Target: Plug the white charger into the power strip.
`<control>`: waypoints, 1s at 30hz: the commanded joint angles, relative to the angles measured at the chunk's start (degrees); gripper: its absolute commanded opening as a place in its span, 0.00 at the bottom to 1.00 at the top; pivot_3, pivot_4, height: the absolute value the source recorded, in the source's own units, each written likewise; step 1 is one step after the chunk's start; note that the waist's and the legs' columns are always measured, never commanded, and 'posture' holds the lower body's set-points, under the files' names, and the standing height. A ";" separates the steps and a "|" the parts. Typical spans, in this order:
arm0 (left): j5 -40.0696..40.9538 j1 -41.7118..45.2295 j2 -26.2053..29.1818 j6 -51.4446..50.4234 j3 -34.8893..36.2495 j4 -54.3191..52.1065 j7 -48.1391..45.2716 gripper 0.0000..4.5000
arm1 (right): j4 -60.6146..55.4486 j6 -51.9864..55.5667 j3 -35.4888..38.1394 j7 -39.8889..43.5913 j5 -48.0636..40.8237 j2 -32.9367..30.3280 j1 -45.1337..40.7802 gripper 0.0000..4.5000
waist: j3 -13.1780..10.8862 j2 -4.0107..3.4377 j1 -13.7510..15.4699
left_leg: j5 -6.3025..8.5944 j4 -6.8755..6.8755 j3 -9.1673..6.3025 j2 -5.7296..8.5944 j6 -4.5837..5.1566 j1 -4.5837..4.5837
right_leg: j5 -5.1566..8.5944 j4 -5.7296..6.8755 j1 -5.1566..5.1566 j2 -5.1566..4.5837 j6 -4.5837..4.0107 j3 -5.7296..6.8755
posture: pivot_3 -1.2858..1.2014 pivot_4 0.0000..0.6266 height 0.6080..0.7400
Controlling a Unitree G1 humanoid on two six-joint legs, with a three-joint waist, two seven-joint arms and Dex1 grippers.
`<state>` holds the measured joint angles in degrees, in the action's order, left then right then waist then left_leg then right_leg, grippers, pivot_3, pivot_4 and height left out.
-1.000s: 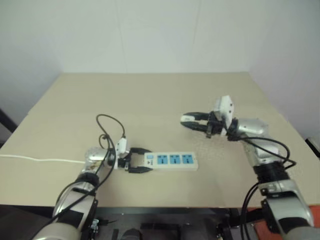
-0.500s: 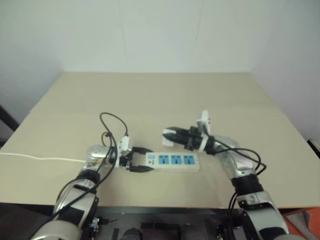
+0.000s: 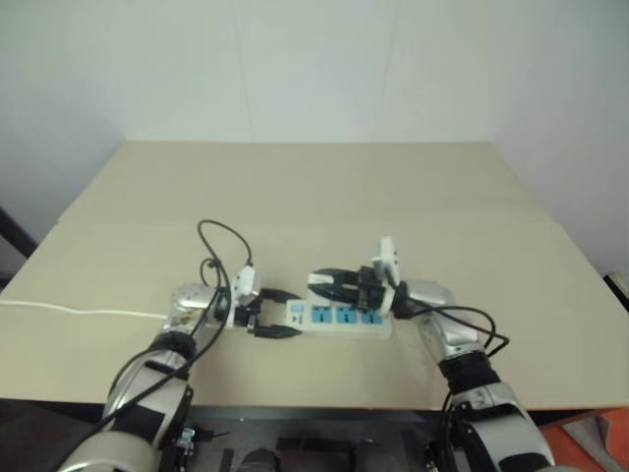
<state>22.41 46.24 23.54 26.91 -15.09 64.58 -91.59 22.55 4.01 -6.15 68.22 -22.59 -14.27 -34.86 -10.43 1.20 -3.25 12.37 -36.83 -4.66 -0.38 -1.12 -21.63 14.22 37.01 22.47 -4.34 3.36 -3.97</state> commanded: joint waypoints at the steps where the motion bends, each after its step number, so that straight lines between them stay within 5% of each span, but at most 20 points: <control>1: -1.39 -0.66 0.34 -0.84 -2.90 0.51 -0.91 0.72 | 0.86 -2.47 0.55 1.32 0.39 0.19 -1.51 0.25 | 0.00 0.00 0.01 | 0.00 0.00 0.00 0.00 0.00 0.00 | 0.00 0.00 0.00 0.00 0.00 0.00 | 0.52 0.24 1.00; 30: -1.29 -0.04 -0.22 -0.87 -2.64 1.15 -0.91 0.72 | 2.40 -4.51 0.55 2.17 2.28 -0.15 -0.89 0.25 | 0.00 0.00 0.55 | 0.00 0.00 0.00 0.00 0.00 -0.02 | 0.02 -0.01 0.01 0.00 0.04 0.00 | 0.52 0.24 1.00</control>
<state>22.75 46.75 23.47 26.33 -16.00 64.81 -91.59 25.32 1.21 -5.96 70.76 -20.51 -14.97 -35.54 -10.43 1.20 -2.70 12.37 -36.83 -4.66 -0.38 -1.12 -21.65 14.25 37.00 22.48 -4.34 3.41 -3.96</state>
